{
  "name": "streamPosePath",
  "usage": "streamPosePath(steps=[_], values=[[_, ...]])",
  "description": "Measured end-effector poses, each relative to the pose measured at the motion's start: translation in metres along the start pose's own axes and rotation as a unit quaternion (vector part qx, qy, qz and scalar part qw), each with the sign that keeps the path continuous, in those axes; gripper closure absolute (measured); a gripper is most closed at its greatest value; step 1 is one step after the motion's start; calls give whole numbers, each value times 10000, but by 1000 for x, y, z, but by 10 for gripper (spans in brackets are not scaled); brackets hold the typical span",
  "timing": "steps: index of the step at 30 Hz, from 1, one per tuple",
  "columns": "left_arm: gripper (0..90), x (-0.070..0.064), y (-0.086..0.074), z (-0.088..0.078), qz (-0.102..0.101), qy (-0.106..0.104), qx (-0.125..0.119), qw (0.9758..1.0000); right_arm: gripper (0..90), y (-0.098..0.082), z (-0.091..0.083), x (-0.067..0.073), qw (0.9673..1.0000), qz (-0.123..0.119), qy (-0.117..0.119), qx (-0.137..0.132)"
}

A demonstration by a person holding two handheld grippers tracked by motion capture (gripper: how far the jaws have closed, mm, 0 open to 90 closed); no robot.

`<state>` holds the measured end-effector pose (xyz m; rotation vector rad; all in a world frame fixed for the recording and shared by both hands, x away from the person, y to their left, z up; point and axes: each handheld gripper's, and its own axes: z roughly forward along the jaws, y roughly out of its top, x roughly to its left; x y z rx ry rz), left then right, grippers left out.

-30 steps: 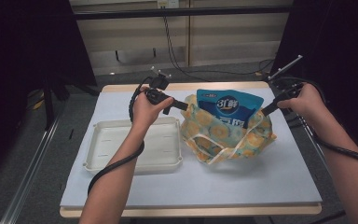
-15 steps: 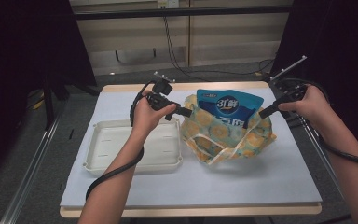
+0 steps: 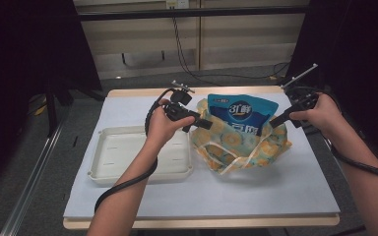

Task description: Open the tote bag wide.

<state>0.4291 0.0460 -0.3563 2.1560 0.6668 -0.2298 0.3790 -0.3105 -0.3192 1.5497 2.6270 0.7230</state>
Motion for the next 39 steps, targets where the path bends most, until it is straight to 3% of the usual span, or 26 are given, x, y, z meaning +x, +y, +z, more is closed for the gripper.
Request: streamPosePath(steps=[5, 9, 15, 22, 39], values=[[464, 0, -2, 4, 113, -74, -28, 9999, 710, -1, 4, 0, 10000, 4, 60, 23], [655, -2, -6, 6, 103, -160, -47, 9998, 776, -1, 7, 0, 9999, -65, 45, 64], [807, -3, -9, 6, 30, -249, -53, 9997, 826, 1, 8, 2, 9998, -71, 101, 146], [852, -6, -14, 5, 84, -208, -6, 9997, 900, 0, 8, 1, 9998, -67, 78, 170], [878, -11, -37, 14, 0, -271, 141, 9995, 900, -8, 11, -4, 9994, -106, -98, 316]])
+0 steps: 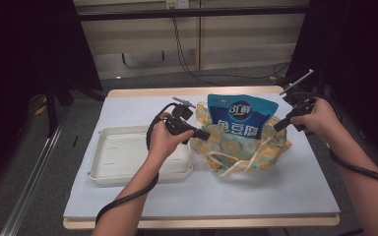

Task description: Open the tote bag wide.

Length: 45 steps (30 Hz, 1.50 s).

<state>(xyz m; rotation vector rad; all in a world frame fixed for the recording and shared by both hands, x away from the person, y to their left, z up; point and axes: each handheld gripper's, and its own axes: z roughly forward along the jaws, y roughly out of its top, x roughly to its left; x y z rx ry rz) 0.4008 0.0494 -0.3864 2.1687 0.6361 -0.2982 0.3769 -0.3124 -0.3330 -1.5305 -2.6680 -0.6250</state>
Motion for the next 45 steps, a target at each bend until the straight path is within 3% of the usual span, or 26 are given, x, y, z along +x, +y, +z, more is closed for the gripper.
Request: streamPosePath(steps=[2, 6, 11, 13, 17, 22, 26, 28, 31, 33, 34, 37, 39, 42, 43, 45], values=[[876, 2, -4, 2, -8, 60, 55, 10000, 900, -2, 1, -1, 10000, -39, -17, 58], [878, 3, -8, 7, -111, -27, 17, 9999, 900, -4, -4, 0, 9999, 37, 85, -136], [886, 4, -8, 8, -4, 14, 56, 10000, 696, -5, -11, 5, 9996, 25, 35, -277], [890, 4, -8, 9, -73, -25, -9, 10000, 611, -4, -14, 7, 9991, 160, 101, -373], [886, 4, -10, 10, -42, 14, 38, 10000, 521, -3, -11, 8, 9988, 208, 88, -442], [889, 5, -14, 12, -70, -2, 13, 10000, 422, -2, 1, 10, 9992, 229, 34, -311], [889, 4, -17, 12, -103, 39, 16, 9999, 497, -5, 14, 9, 9995, 187, 70, -241], [889, 5, -19, 12, -100, 29, -23, 9999, 538, -6, 21, 8, 9992, 317, 122, -209], [889, 5, -21, 12, -97, 27, 30, 9999, 671, -6, 26, 9, 9992, 366, 29, -146], [893, 5, -23, 12, -125, 34, 22, 9999, 720, -6, 29, 10, 9995, 277, 45, -119], [894, 5, -24, 12, -177, -43, -39, 9998, 769, -5, 30, 11, 9995, 288, 3, -105], [894, 4, -26, 12, -141, 52, -5, 9999, 865, -3, 30, 12, 9996, 241, -67, -143], [893, 5, -28, 12, -137, 45, 25, 9999, 883, -3, 30, 11, 9997, 173, -155, -112], [892, 3, -31, 11, -174, 351, 137, 9991, 891, -5, 29, 9, 9995, 246, -206, -66], [893, 3, -32, 11, -206, 257, 93, 9994, 893, -5, 28, 7, 9994, 265, -209, -96], [892, 3, -34, 12, -205, 308, 89, 9993, 895, -7, 27, 2, 9993, 280, -225, -104]])
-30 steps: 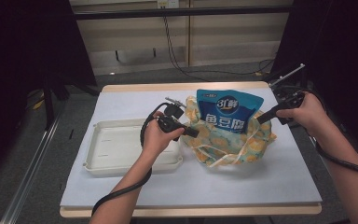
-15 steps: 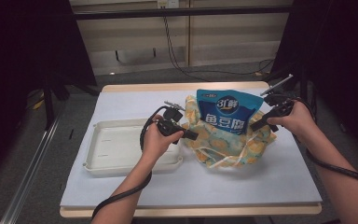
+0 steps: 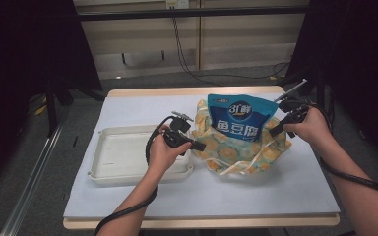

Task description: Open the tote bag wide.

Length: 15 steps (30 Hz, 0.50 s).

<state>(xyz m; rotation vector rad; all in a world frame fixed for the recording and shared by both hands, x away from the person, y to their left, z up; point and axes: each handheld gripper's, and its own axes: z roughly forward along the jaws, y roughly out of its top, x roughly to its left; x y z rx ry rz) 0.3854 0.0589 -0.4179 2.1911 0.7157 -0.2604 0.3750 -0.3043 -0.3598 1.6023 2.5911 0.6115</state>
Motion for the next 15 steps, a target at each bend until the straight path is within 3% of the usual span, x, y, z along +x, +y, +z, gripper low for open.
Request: streamPosePath(steps=[8, 9, 12, 14, 15], values=[[890, 0, -10, 8, -99, 203, 255, 9994, 897, -7, 2, -13, 9998, 208, -35, 37], [891, 0, -12, 11, -188, 95, 182, 9996, 897, -8, 3, -14, 9998, 220, -29, 10], [890, 0, -14, 15, -155, 138, 225, 9995, 897, -10, 4, -17, 9997, 245, -27, 74], [890, 2, -14, 16, 61, 196, 457, 9987, 897, -12, 6, -17, 9996, 272, -19, 59], [890, 0, -16, 19, -177, 164, 261, 9994, 897, -12, 7, -17, 9996, 261, -29, 69]])
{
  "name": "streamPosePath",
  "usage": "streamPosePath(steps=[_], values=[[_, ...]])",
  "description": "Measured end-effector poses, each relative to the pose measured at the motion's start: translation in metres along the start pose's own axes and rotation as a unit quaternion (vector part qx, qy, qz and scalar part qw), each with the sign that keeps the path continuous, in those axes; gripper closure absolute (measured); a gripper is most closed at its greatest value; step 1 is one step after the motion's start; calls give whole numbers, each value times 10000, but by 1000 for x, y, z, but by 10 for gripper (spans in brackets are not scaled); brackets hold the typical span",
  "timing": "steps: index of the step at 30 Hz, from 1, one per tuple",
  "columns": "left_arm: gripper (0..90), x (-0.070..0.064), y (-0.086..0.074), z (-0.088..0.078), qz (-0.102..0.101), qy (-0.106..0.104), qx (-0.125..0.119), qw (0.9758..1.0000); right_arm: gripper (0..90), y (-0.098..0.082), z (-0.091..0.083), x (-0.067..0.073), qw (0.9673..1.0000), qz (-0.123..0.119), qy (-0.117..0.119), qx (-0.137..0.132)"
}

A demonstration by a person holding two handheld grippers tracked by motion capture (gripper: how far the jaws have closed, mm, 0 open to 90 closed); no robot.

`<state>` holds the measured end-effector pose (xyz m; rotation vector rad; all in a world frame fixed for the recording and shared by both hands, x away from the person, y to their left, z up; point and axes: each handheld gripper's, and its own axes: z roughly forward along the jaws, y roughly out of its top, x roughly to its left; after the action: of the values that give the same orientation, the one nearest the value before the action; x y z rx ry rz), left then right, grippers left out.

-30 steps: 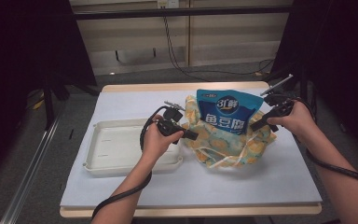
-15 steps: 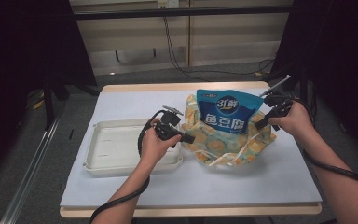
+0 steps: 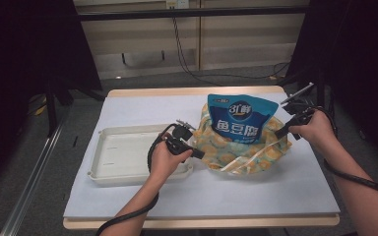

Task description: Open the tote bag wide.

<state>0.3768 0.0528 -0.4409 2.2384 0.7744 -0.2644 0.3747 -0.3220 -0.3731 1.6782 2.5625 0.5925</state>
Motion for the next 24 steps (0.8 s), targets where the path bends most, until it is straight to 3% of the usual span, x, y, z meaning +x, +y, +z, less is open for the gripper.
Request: streamPosePath(steps=[2, 3, 5, 6, 15, 17, 20, 21, 22, 24], values=[[890, 3, 0, -1, 262, 55, 265, 9993, 897, 0, 1, 0, 10000, 3, -6, 2], [890, 0, -2, 2, 58, 33, 103, 9999, 897, 0, 1, -1, 10000, -43, 9, -12], [890, 0, -3, 3, 15, 68, 121, 9999, 897, -1, 2, -1, 10000, -18, 38, -19], [889, 3, -3, 1, 217, 84, 271, 9994, 897, -1, 2, -1, 10000, -30, 33, 2], [881, -5, -5, 8, 326, 110, 463, 9983, 897, -4, 3, -2, 10000, -28, -8, 63], [878, -4, -5, 9, 354, 26, 534, 9979, 897, -6, 4, -3, 10000, -22, -14, 47], [833, -4, -4, 7, 306, 14, 369, 9988, 895, -8, 4, -3, 10000, -62, 52, -35], [804, -5, -2, 6, 189, -26, 240, 9995, 894, -8, 3, -2, 10000, -48, 46, -2], [789, -4, -1, 3, 235, -75, 231, 9994, 893, -8, 2, -2, 9999, -84, 77, -28], [720, -9, 2, -2, 37, -22, 0, 10000, 893, -7, 0, -2, 9999, -101, 69, -17]])
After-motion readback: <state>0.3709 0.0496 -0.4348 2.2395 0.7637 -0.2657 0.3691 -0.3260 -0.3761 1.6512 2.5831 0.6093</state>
